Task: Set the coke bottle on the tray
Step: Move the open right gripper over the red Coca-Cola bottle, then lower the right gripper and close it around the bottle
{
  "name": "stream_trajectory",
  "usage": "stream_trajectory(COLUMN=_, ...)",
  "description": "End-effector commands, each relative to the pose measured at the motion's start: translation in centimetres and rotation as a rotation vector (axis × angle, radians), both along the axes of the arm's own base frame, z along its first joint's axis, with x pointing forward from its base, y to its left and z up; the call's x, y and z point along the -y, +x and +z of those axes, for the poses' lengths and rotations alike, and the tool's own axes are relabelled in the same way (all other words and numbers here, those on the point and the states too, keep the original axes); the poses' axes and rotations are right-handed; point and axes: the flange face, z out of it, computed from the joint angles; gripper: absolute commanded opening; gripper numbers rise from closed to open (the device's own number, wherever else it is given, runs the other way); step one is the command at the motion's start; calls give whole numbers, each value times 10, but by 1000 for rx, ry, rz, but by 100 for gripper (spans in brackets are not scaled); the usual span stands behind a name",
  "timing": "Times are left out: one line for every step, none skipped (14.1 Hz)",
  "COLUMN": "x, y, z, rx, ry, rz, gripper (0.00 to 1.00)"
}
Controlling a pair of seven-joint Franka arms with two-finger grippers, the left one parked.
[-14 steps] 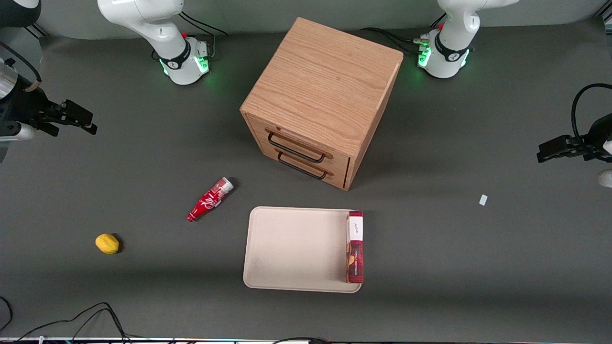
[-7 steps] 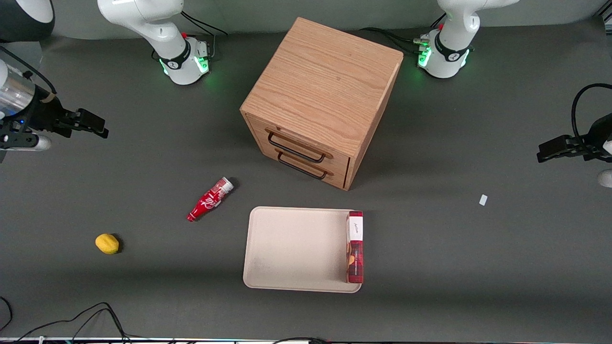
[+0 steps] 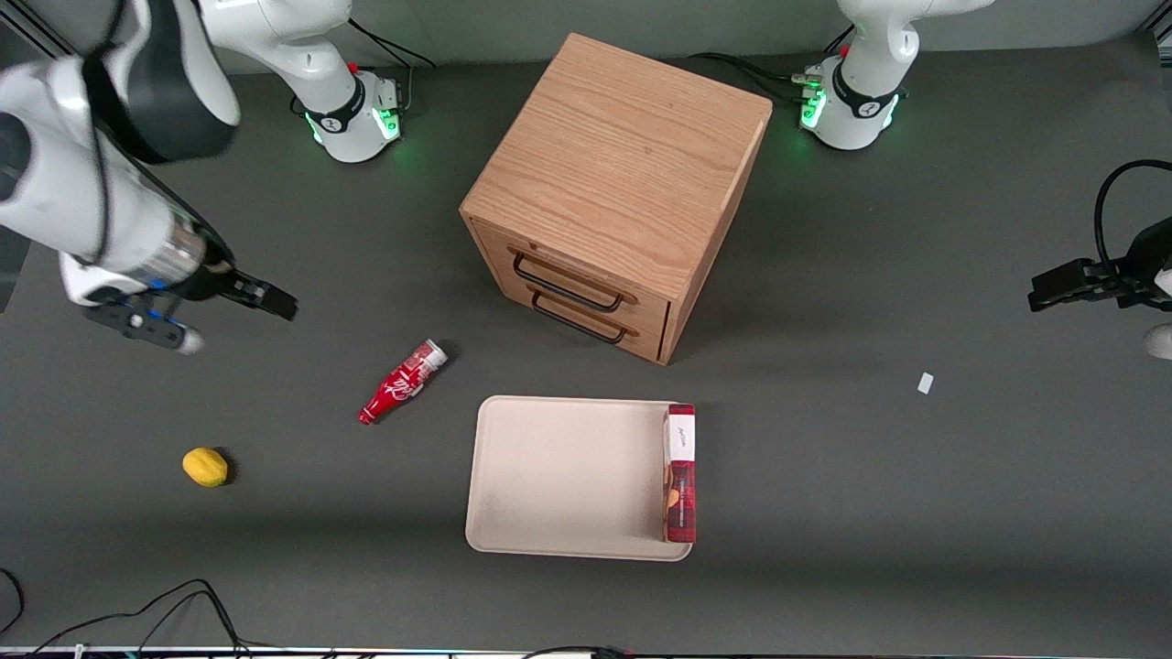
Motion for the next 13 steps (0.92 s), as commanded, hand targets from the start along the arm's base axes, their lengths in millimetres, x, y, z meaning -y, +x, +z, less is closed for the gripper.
stream_trajectory(x=-16, y=3, z=-58, rx=21, ry=1, rz=-109, gripper=100)
stream_trajectory(x=-25, y=5, z=-81, rx=15, ry=-3, rz=-145, gripper=100)
stream_trajectory(x=-32, y=7, z=-104, rx=10, ry=-7, rz=-184, gripper=100)
stream_trajectory(x=-35, y=7, z=-129, rx=8, ry=-9, rz=-220, gripper=100)
stream_trajectory(x=-36, y=5, z=-151, rx=19, ry=-6, rz=-247, gripper=100)
stream_trajectory(x=-42, y=2, z=-173, rx=25, ry=-4, rz=-252, gripper=100)
stream_trajectory(x=-42, y=3, z=-190, rx=32, ry=0, rz=-263, gripper=100)
stream_trajectory(x=-42, y=5, z=-205, rx=36, ry=2, rz=-276, gripper=100)
stream_trajectory(x=-44, y=6, z=-220, rx=38, ry=3, rz=-290, gripper=100)
stream_trajectory(x=-48, y=7, z=-233, rx=45, ry=7, rz=-299, gripper=100)
stream_trajectory(x=-49, y=7, z=-244, rx=51, ry=10, rz=-311, gripper=100)
stream_trajectory(x=-49, y=8, z=-252, rx=57, ry=13, rz=-315, gripper=100)
stream_trajectory(x=-50, y=8, z=-259, rx=59, ry=15, rz=-317, gripper=100)
